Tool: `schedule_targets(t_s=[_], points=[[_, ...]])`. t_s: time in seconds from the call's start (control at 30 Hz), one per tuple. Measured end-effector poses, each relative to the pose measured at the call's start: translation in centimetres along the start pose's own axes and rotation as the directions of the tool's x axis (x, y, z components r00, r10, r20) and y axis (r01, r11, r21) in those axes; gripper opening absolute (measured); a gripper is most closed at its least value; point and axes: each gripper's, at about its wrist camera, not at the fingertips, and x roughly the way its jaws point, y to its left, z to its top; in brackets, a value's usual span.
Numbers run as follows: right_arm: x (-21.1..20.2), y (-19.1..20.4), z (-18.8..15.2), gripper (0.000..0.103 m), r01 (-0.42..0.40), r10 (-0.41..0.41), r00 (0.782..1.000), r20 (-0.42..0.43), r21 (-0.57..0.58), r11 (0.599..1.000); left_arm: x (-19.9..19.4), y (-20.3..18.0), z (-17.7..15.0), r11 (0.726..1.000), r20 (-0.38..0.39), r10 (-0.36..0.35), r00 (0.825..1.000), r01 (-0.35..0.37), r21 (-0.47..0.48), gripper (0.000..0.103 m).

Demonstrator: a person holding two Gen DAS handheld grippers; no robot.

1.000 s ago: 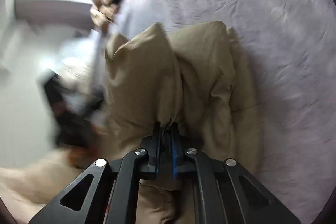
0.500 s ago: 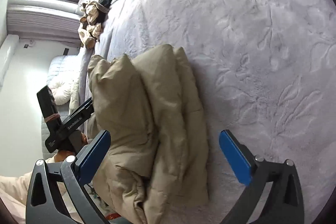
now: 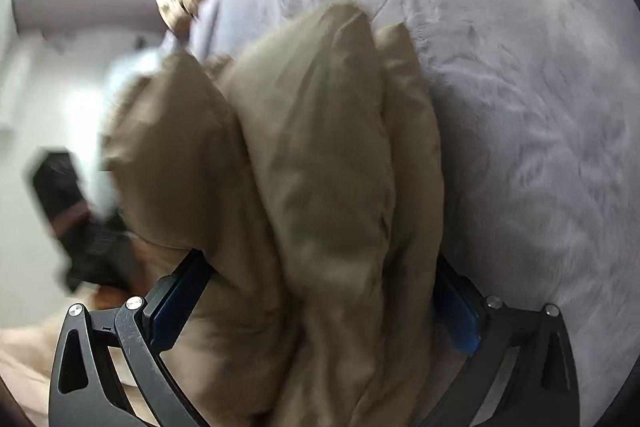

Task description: Fold large clothes

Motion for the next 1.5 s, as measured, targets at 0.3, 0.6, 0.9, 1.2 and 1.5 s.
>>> schedule_targets(t_s=[0.3,0.6,0.9,1.2,1.5], points=[[1.5,0.2,0.2,0.103,0.011,-0.010,1.000,-0.013,0.033,0.999,-1.0,1.5,0.2,0.999,-0.063,-0.002,0.998,-0.001,-0.049,0.093],[1.4,0.9,0.4,0.103,0.011,-0.012,1.000,0.008,0.063,0.998,-2.6,3.8,-1.1,0.995,-0.095,-0.068,0.993,0.061,-0.075,0.103],[-1.2,0.4,-1.4,0.103,0.030,-0.031,0.999,0.021,0.061,0.998,-2.7,12.1,-4.9,0.911,-0.160,-0.321,0.934,0.258,-0.320,0.103],[-3.3,-1.5,-2.7,0.103,-0.017,0.014,0.999,0.037,0.087,0.996,2.2,12.9,-8.8,0.675,-0.145,-0.689,0.710,0.557,-0.485,0.103],[0.3,-1.5,-1.6,0.103,-0.144,0.146,0.988,-0.040,0.058,0.988,5.7,11.8,-9.0,0.627,-0.120,-0.735,0.668,0.599,-0.498,0.103]])
